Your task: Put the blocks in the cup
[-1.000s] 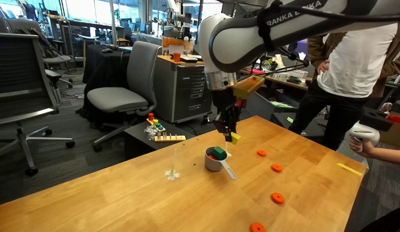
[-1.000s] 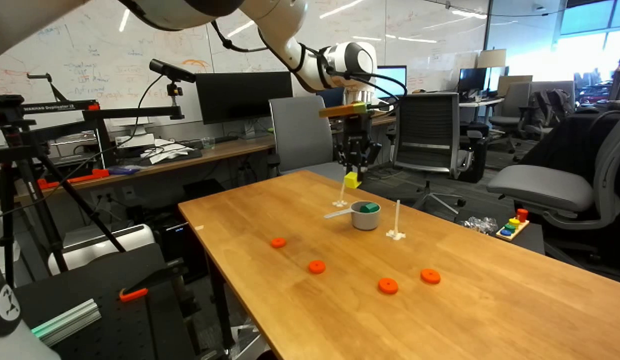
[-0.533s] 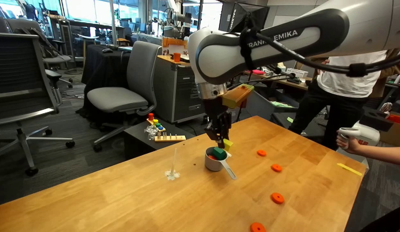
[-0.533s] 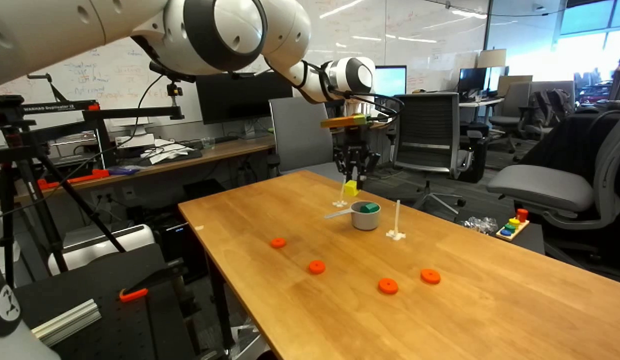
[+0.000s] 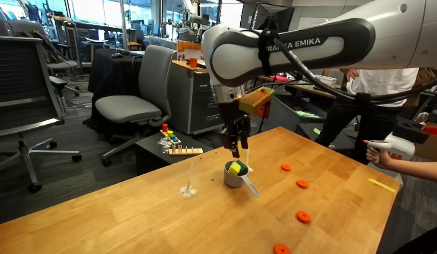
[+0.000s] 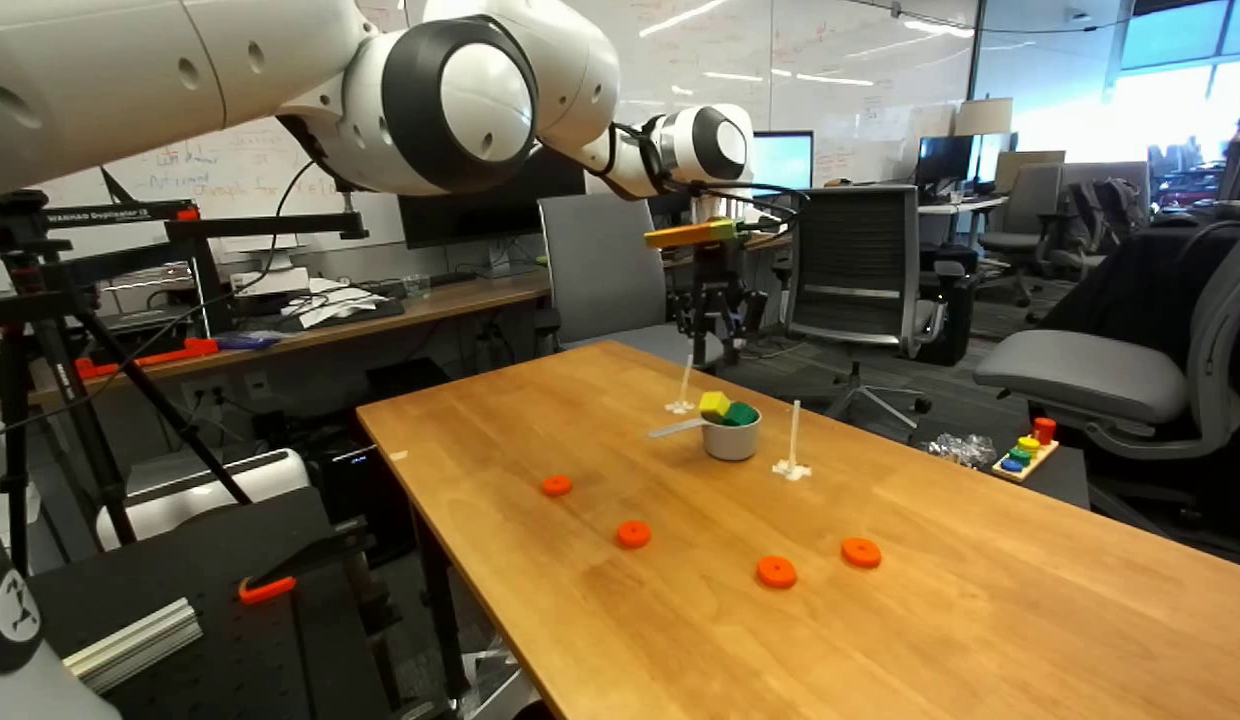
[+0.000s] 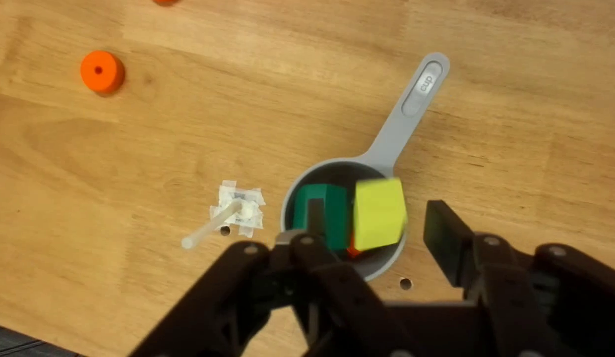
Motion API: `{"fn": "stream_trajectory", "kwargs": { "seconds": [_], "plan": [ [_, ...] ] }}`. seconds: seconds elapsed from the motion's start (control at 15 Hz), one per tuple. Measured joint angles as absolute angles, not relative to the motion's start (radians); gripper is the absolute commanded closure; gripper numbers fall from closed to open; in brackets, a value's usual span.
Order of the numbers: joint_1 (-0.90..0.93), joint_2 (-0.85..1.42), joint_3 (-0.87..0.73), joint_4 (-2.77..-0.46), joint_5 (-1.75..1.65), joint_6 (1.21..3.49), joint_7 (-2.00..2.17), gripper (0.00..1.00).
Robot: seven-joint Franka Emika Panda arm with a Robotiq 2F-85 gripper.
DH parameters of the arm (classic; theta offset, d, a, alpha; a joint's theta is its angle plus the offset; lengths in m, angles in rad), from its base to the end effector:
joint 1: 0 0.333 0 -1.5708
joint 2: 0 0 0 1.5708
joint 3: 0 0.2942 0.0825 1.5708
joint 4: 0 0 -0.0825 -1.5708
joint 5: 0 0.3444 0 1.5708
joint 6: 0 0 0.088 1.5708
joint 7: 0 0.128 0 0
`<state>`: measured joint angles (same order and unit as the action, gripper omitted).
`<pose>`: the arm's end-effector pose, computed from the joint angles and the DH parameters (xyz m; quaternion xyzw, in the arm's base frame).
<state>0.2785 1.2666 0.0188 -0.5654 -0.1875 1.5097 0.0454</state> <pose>0.6810 0.1758 0.1858 0.9752 0.1278 -0.1436 0.1094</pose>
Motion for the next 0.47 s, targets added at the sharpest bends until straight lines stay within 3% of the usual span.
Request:
{"fn": "stream_trajectory", "kwargs": {
  "seconds": [0.13, 0.47],
  "plan": [
    [0.277, 1.279, 0.017, -0.542, -0.188, 1.499, 0.045, 0.01],
    [0.278, 1.285, 0.044, -0.545, -0.167, 1.459, -0.001, 0.0]
  ]
}}
